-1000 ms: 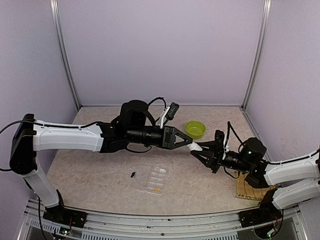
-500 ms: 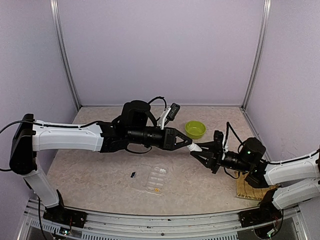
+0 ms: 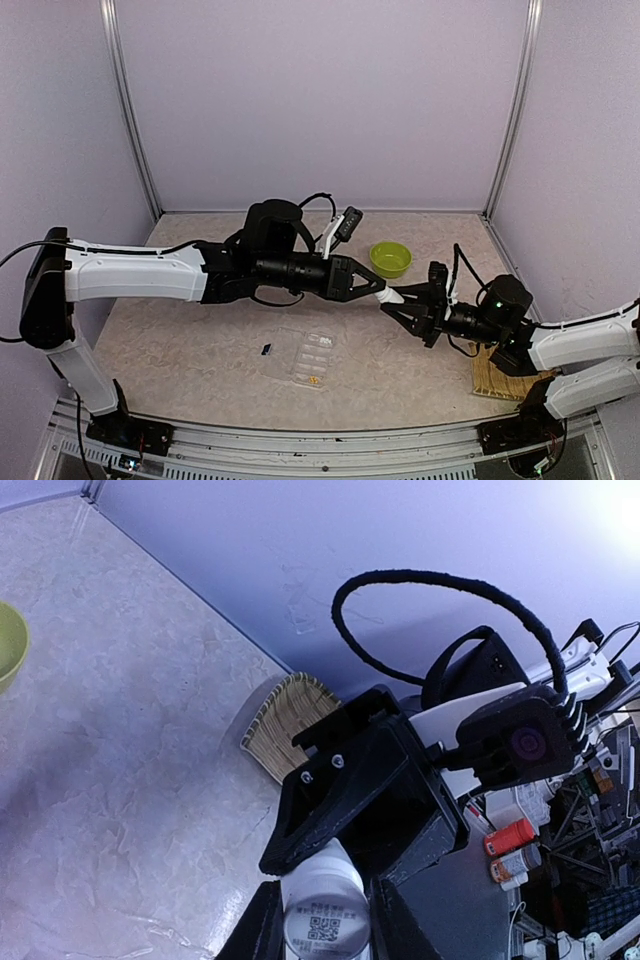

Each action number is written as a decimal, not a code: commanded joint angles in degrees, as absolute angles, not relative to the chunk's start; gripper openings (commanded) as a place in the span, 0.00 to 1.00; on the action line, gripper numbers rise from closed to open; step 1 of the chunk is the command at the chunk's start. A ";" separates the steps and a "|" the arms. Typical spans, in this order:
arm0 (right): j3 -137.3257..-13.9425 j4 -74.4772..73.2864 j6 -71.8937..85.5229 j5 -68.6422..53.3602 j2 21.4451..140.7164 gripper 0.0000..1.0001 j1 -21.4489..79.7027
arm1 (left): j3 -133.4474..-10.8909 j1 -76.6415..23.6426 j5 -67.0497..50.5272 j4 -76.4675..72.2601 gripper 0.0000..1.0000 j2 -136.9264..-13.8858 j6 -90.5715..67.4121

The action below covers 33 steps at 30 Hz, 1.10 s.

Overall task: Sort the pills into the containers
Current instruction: Close the lid of the pill bottle.

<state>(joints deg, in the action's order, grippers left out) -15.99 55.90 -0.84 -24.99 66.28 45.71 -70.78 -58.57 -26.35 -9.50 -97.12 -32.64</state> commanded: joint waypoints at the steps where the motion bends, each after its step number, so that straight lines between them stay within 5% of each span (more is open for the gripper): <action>1: -17.64 59.06 -0.12 -27.21 67.65 0.14 46.72 | -70.78 -58.71 -30.13 -14.29 0.25 -98.80 -35.09; 33: -16.89 59.59 -0.73 -23.07 64.42 0.14 48.23 | -72.48 -59.78 -31.62 -10.06 0.21 -101.44 -34.72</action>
